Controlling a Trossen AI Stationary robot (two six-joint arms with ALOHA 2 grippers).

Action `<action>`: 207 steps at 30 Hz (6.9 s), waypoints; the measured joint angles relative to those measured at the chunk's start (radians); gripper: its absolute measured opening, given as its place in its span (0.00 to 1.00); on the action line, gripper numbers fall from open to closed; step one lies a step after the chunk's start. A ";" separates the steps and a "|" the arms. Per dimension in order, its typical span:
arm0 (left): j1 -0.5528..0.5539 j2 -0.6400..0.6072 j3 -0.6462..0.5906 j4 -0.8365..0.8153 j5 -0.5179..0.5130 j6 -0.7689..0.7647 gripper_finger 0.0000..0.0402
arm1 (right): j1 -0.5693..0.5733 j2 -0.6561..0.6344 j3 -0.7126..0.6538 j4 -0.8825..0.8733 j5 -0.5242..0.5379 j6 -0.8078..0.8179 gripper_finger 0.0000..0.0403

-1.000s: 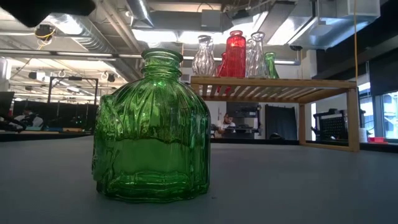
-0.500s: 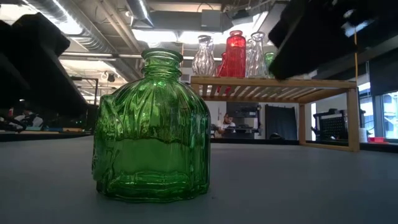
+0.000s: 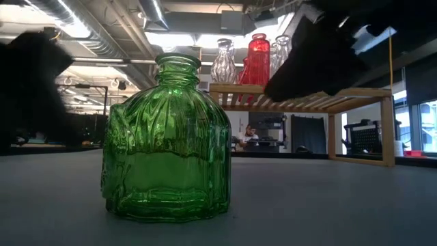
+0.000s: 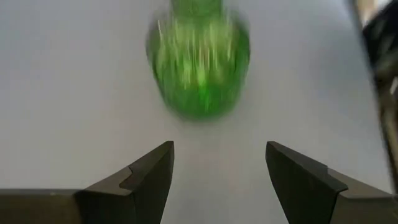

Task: Sort vases onto shelf
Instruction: Put the bottom green vase onto the shelf aligned with the other green transparent vase, then put the green vase onto the shelf aligned with the other green transparent vase

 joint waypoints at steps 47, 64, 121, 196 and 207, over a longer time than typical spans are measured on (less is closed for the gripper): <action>0.021 0.062 -0.269 0.604 -0.095 0.047 0.62 | -0.061 0.169 0.000 0.372 0.149 -0.209 0.51; 0.023 0.025 -0.270 0.594 -0.017 0.086 0.62 | -0.063 0.125 0.000 0.301 0.169 -0.364 0.17; 0.163 -0.307 -0.270 0.411 0.185 0.298 0.62 | -0.827 -1.195 -0.308 -0.576 0.185 -0.579 0.18; 0.339 -0.755 0.113 -1.169 0.413 -0.522 0.62 | -0.585 -1.105 -0.214 -0.590 -0.221 -0.646 0.46; 0.185 -0.754 0.043 -1.332 0.669 -0.852 0.62 | -0.468 -1.074 -0.252 -0.529 -0.218 -0.645 0.46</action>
